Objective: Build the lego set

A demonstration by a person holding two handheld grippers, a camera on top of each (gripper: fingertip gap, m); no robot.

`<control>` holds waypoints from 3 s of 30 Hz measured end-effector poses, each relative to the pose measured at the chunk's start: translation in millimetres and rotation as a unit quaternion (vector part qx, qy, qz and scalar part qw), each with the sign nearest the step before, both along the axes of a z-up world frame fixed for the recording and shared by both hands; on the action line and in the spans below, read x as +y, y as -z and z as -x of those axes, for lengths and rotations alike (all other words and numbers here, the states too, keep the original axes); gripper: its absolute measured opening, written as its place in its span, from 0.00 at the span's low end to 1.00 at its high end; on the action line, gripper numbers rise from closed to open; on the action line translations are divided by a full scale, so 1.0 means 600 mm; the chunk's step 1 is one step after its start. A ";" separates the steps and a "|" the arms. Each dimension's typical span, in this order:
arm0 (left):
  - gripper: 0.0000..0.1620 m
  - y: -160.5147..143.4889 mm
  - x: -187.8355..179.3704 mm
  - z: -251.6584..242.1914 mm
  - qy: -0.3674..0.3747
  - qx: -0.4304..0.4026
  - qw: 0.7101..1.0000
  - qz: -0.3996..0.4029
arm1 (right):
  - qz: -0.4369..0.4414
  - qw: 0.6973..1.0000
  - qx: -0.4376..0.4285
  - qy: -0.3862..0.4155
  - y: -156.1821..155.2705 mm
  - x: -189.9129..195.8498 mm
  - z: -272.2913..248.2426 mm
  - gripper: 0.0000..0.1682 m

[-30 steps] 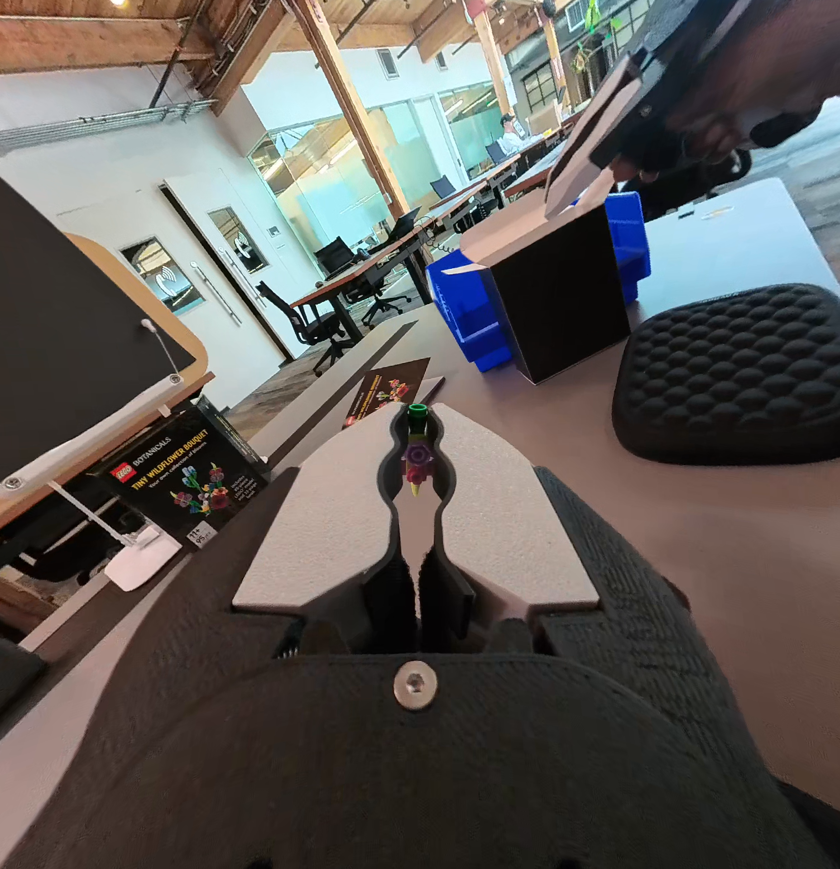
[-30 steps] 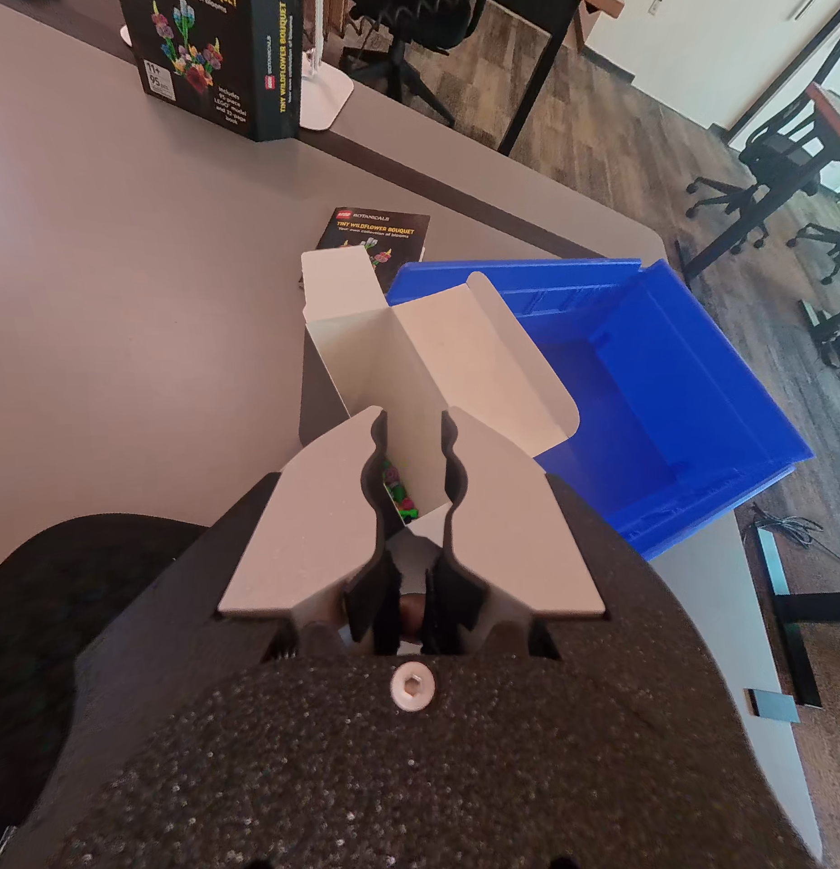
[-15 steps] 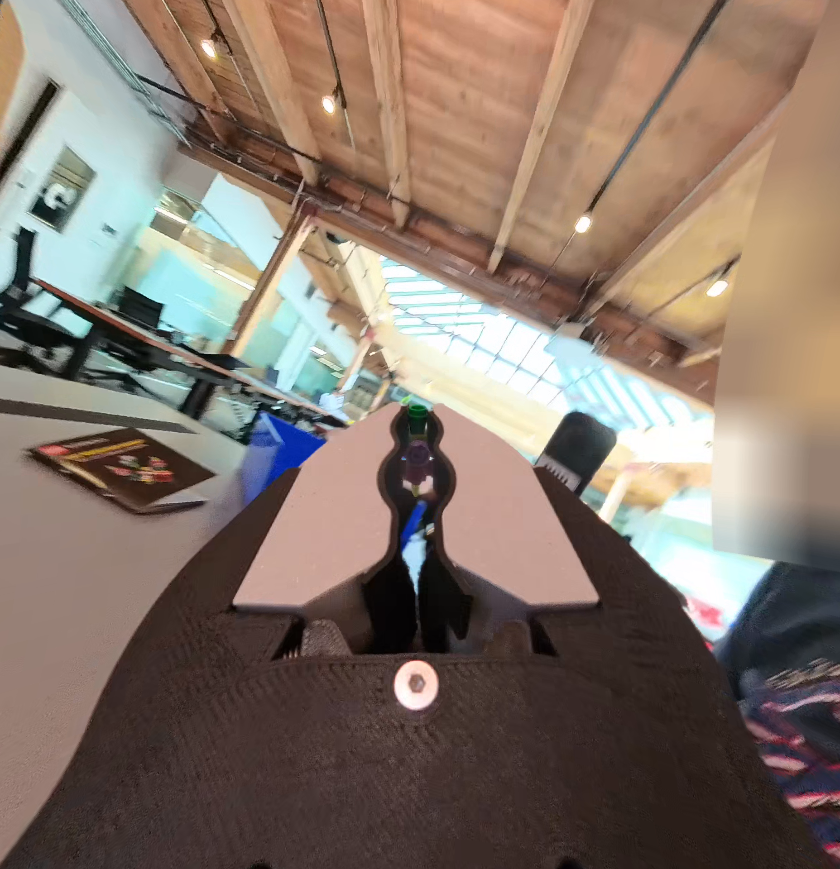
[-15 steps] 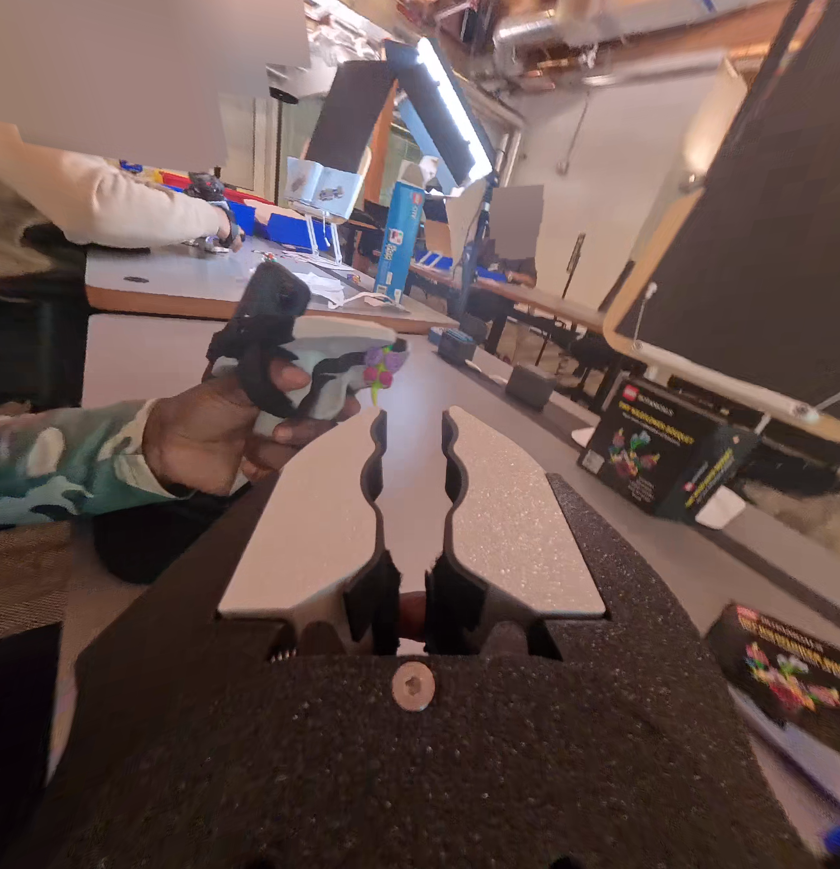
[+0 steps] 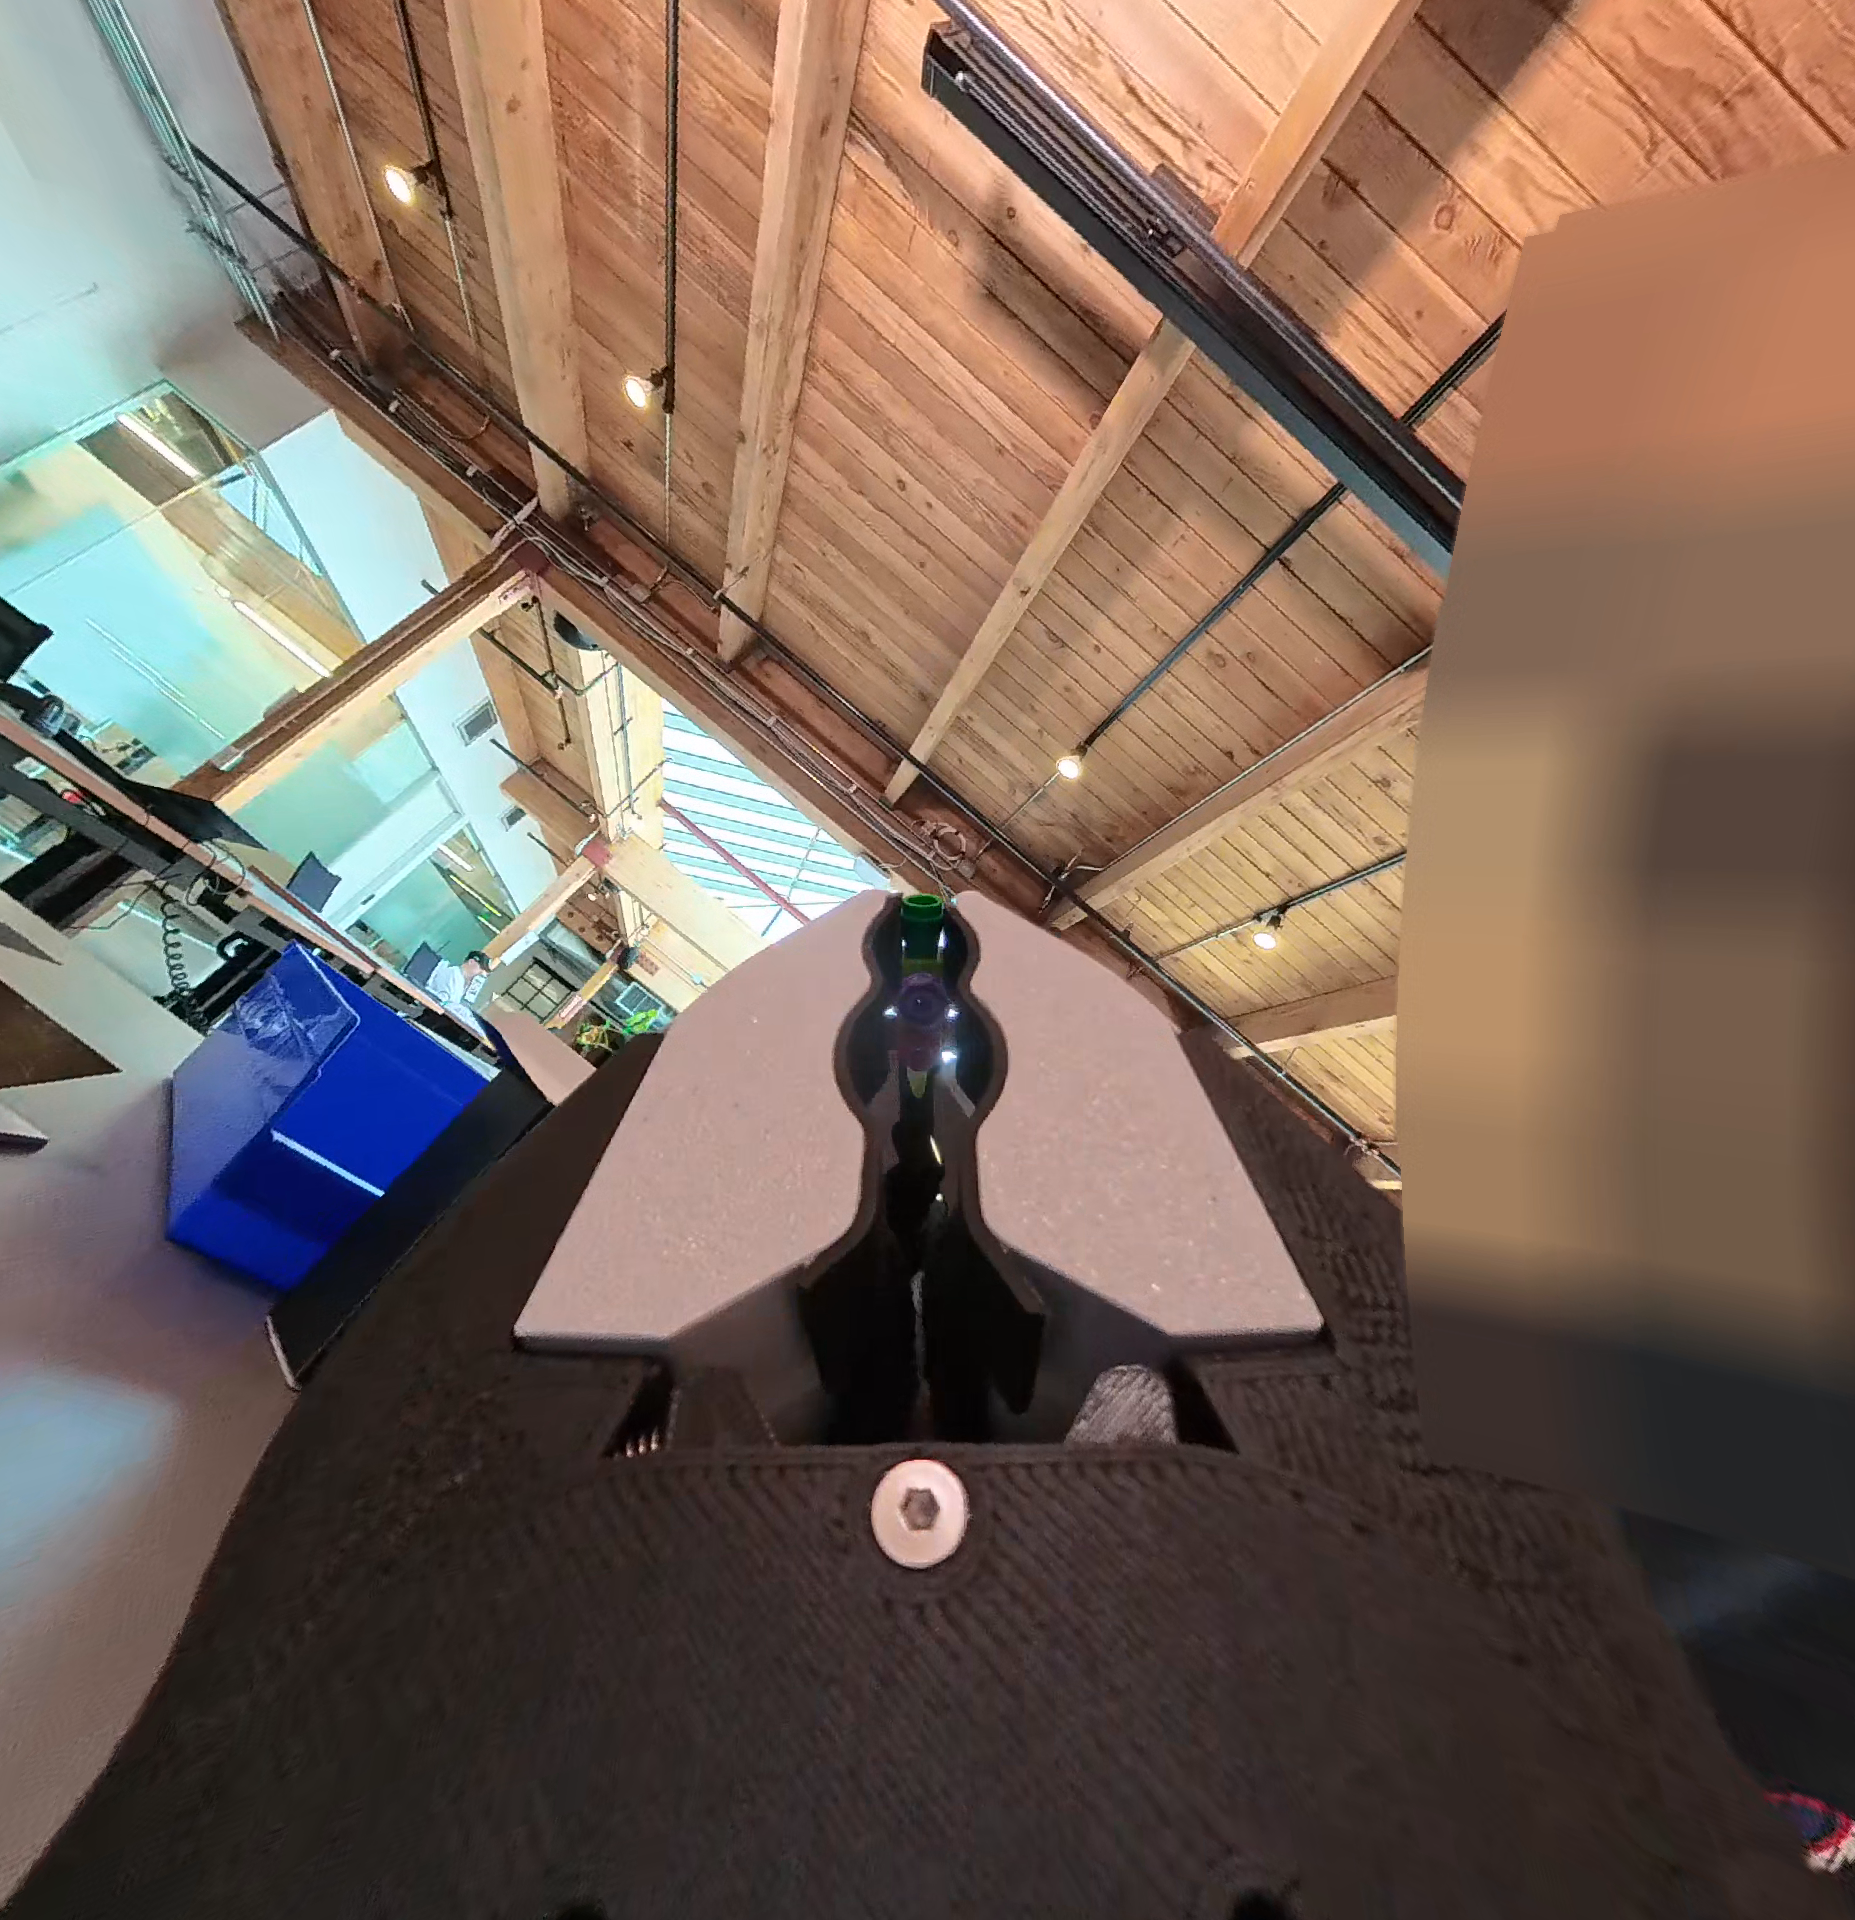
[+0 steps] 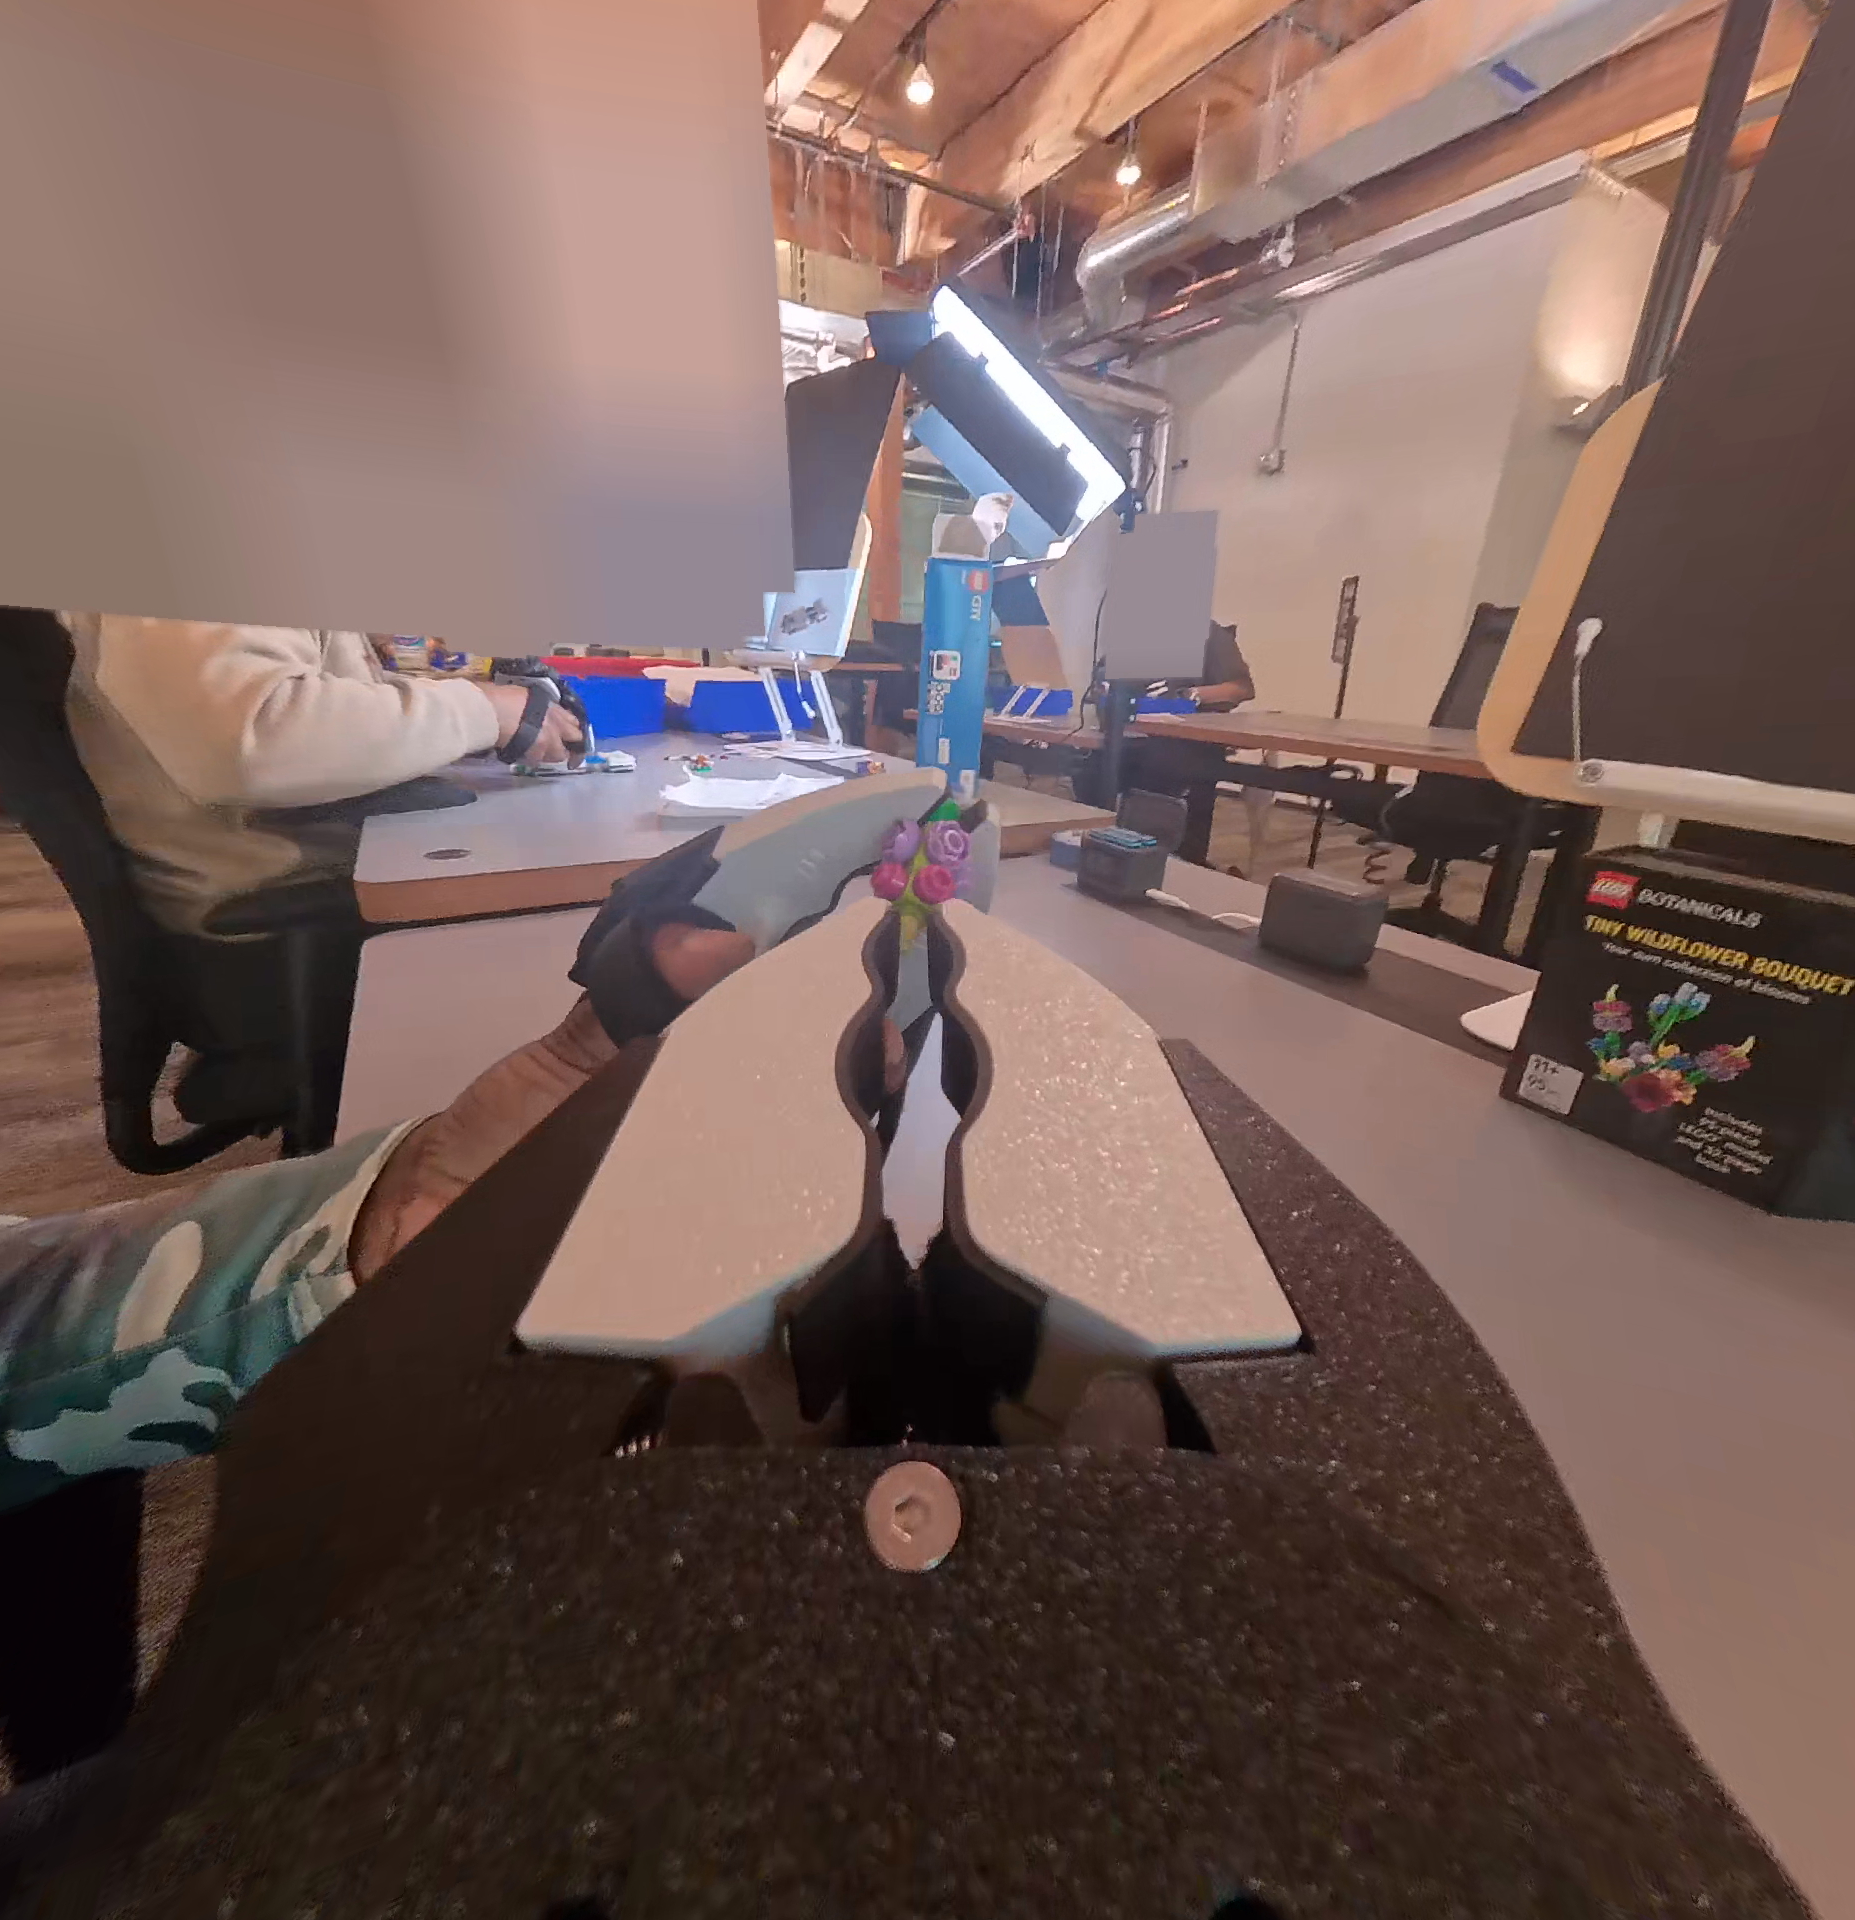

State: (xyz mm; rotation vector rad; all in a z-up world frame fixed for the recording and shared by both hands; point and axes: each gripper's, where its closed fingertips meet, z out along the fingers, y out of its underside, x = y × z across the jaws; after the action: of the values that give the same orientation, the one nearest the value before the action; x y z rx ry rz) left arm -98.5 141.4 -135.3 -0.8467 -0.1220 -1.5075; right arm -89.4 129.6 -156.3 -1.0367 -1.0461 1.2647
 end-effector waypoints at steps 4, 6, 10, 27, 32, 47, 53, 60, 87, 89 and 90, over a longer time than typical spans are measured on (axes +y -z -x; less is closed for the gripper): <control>0.04 0.001 0.001 -0.001 -0.005 0.001 1.000 -0.002 | 0.008 1.000 -0.016 -0.013 0.006 0.000 0.002 0.03; 0.04 0.002 0.001 -0.002 -0.006 0.002 1.000 -0.003 | 0.009 1.000 -0.023 -0.018 0.011 -0.002 0.004 0.03; 0.04 0.001 0.000 -0.007 -0.007 0.011 1.000 -0.012 | 0.012 1.000 -0.014 -0.022 0.008 0.000 -0.002 0.02; 0.25 0.162 -0.029 -0.083 -0.029 0.704 0.705 -0.080 | -0.228 0.896 -0.368 -0.099 0.119 0.001 -0.073 0.02; 0.18 0.179 -0.026 -0.095 -0.023 0.724 0.685 -0.077 | -0.262 0.875 -0.395 -0.103 0.137 -0.004 -0.077 0.02; 0.12 0.178 -0.030 -0.094 -0.017 0.720 0.689 -0.084 | -0.204 0.916 -0.325 -0.118 0.116 -0.015 -0.077 0.04; 0.12 0.176 -0.030 -0.098 -0.019 0.715 0.694 -0.087 | -0.181 0.930 -0.292 -0.127 0.112 -0.021 -0.074 0.03; 0.12 0.174 -0.030 -0.099 -0.017 0.708 0.700 -0.088 | -0.179 0.933 -0.286 -0.126 0.112 -0.018 -0.073 0.02; 0.12 0.157 -0.008 -0.083 -0.085 0.678 0.723 -0.103 | -0.116 0.967 -0.222 -0.037 0.026 0.033 -0.179 0.01; 0.12 0.156 -0.009 -0.092 -0.083 0.680 0.720 -0.110 | -0.097 0.966 -0.233 -0.054 0.042 0.021 -0.162 0.10; 0.12 0.155 -0.010 -0.096 -0.083 0.682 0.718 -0.113 | -0.097 0.964 -0.240 -0.057 0.052 0.018 -0.152 0.10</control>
State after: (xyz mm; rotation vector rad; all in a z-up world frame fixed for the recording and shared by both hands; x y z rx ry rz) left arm -40.8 135.2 -228.4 -1.4880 1.0370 -0.4045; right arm 1.8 140.2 -187.4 -1.1711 -1.5879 0.9929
